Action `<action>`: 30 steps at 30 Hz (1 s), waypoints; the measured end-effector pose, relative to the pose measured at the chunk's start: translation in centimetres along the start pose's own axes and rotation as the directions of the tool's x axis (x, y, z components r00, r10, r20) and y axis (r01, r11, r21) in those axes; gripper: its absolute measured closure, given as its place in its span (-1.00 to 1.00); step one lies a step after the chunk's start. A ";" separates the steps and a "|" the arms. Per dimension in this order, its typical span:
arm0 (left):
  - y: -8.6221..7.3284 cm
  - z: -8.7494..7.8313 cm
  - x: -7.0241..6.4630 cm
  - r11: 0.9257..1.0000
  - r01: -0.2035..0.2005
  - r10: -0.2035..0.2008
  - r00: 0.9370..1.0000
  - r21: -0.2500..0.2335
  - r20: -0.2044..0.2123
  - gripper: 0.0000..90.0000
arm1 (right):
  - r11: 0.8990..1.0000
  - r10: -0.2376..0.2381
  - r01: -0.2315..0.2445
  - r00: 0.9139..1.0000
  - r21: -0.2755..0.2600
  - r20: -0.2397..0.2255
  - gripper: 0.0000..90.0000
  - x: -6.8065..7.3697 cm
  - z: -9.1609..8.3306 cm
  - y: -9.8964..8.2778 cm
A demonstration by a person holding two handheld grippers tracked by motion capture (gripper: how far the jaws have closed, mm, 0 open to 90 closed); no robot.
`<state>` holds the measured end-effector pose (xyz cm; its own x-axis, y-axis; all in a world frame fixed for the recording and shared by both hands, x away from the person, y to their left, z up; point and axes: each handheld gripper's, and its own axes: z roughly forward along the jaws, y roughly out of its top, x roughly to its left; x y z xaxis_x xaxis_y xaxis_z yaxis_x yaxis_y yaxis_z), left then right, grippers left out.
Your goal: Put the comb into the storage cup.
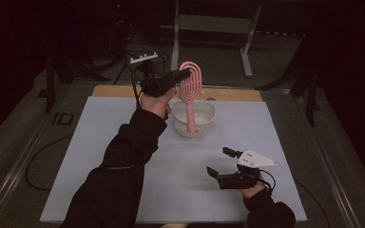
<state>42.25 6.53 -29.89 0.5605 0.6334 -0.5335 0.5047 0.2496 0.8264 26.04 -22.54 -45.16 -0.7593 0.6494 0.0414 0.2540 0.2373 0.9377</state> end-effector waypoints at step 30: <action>-0.8 2.6 4.3 0.987 0.015 -0.028 0.996 -0.159 -0.080 0.50 | 1.000 0.008 -0.008 1.000 0.000 -0.015 -0.79 -0.1 -0.1 -0.1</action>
<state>45.94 7.16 -33.36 0.4917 0.6827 -0.5406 0.4024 0.3724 0.8363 26.10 -22.70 -45.20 -0.7660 0.6406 0.0545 0.2605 0.2318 0.9372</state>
